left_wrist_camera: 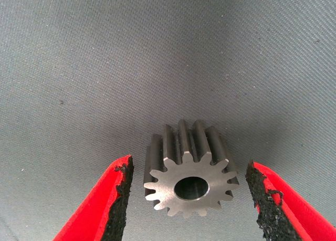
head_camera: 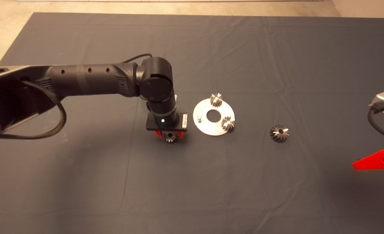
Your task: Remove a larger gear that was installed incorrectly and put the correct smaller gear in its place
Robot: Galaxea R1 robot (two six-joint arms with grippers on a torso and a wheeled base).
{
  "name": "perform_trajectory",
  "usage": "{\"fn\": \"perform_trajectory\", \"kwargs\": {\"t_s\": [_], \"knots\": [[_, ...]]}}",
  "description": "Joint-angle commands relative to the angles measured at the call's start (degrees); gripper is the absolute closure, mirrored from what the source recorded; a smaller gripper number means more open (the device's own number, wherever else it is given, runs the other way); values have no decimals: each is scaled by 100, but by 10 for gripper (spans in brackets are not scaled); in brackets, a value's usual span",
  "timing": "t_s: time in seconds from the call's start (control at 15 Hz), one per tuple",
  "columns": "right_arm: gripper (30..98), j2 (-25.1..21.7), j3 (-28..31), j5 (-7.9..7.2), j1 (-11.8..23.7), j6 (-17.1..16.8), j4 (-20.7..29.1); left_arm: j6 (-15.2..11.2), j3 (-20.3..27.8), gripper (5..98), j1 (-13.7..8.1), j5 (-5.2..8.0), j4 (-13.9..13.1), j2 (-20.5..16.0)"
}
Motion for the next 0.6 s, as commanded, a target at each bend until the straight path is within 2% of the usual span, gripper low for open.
{"fn": "perform_trajectory", "kwargs": {"t_s": [0.0, 0.53], "knots": [[308, -14, 25, 4, 96, -5, 194, 34, 55, 486, -40, 28, 11, -21], [308, -14, 25, 4, 96, -2, 198, 34, 45, 486, -32, 28, 20, 5]]}}
